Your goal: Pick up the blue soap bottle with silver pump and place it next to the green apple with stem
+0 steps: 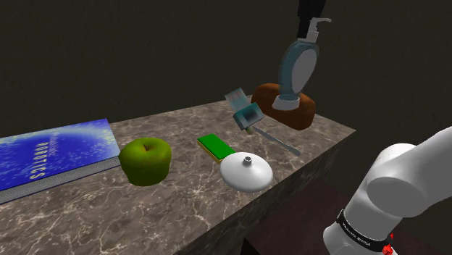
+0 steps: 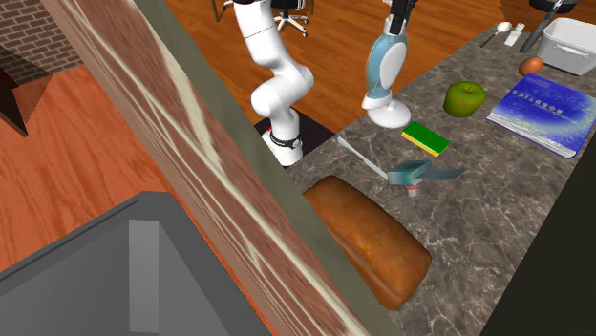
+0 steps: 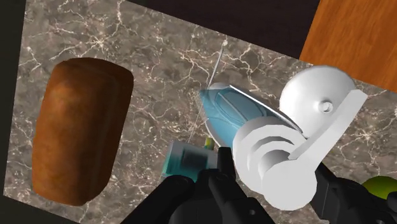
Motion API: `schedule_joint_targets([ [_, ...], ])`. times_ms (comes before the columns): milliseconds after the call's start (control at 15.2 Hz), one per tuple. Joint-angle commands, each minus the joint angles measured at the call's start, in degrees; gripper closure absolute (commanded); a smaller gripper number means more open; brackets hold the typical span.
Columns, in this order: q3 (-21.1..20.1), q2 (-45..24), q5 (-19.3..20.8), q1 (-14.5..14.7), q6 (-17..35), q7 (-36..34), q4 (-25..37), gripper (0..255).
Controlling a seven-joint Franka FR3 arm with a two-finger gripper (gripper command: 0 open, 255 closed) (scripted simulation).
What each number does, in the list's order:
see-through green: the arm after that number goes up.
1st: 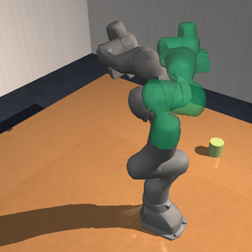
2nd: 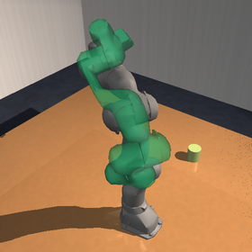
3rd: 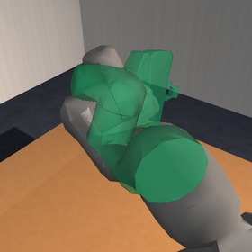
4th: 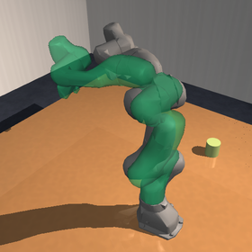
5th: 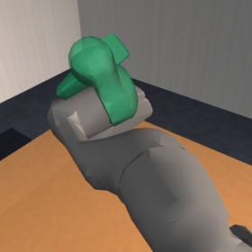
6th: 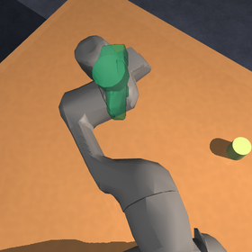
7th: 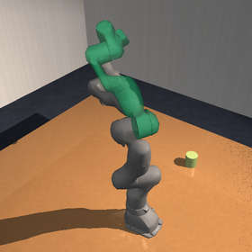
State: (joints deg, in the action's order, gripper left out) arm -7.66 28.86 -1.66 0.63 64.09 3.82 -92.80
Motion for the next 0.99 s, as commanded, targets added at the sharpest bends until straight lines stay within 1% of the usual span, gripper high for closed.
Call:
schedule_joint_targets([
  [0,-2.76,-1.78,-1.22,0.42,-0.18,-3.58,2.03,255],
  [264,-7.88,-5.55,-2.76,1.22,0.08,-10.04,5.75,255],
  [528,-13.33,-10.59,-3.22,2.15,0.2,-16.83,10.81,255],
  [726,-17.76,-15.42,-2.51,3.14,0.05,-22.3,15.69,255],
  [924,-22.59,-21.47,-0.41,4.74,-0.56,-28.26,21.81,255],
])
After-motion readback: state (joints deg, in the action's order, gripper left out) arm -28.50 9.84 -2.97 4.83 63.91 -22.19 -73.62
